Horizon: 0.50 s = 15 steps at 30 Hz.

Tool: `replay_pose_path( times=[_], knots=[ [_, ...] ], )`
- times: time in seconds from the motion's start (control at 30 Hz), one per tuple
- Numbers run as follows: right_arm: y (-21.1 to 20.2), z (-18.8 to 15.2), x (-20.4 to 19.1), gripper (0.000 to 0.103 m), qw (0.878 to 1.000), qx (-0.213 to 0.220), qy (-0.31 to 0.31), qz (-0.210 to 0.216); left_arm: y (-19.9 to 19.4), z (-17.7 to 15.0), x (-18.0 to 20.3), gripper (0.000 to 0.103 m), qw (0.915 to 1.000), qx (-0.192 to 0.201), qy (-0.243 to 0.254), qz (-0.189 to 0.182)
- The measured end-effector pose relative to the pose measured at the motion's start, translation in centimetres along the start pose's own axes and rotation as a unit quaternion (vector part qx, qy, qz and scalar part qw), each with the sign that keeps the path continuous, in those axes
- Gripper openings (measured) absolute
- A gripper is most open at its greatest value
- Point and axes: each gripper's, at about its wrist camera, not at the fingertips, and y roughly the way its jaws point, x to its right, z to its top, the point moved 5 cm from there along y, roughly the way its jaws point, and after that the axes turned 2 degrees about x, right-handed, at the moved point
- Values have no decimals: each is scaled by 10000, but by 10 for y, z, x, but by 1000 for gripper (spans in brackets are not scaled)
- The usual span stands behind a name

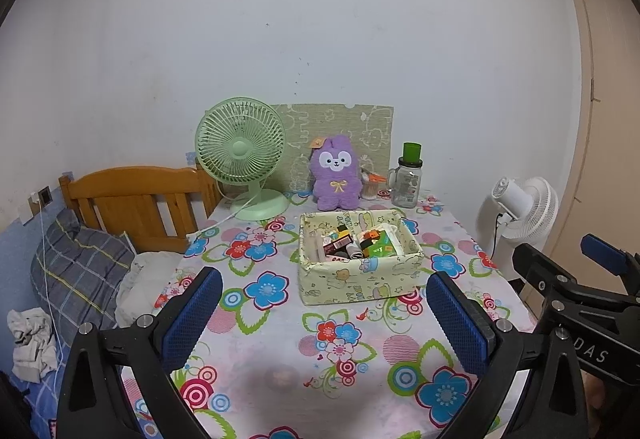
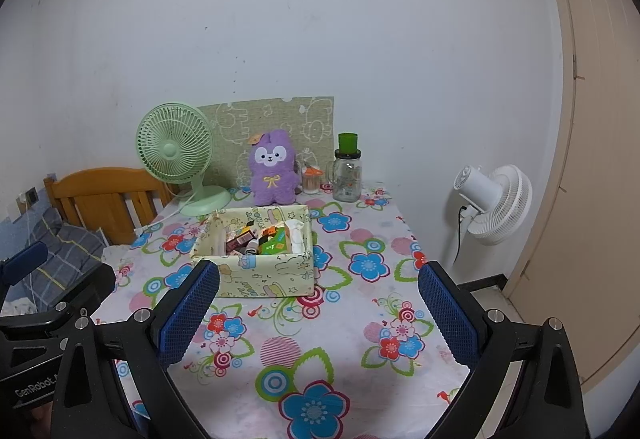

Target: Organize soft objects

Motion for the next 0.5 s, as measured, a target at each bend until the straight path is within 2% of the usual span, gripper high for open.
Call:
replay_pose_path(
  times=[0.5],
  knots=[
    [1, -1, 1, 101, 10000, -28, 19, -14, 1, 0, 3, 103, 10000, -18, -9, -62]
  ],
)
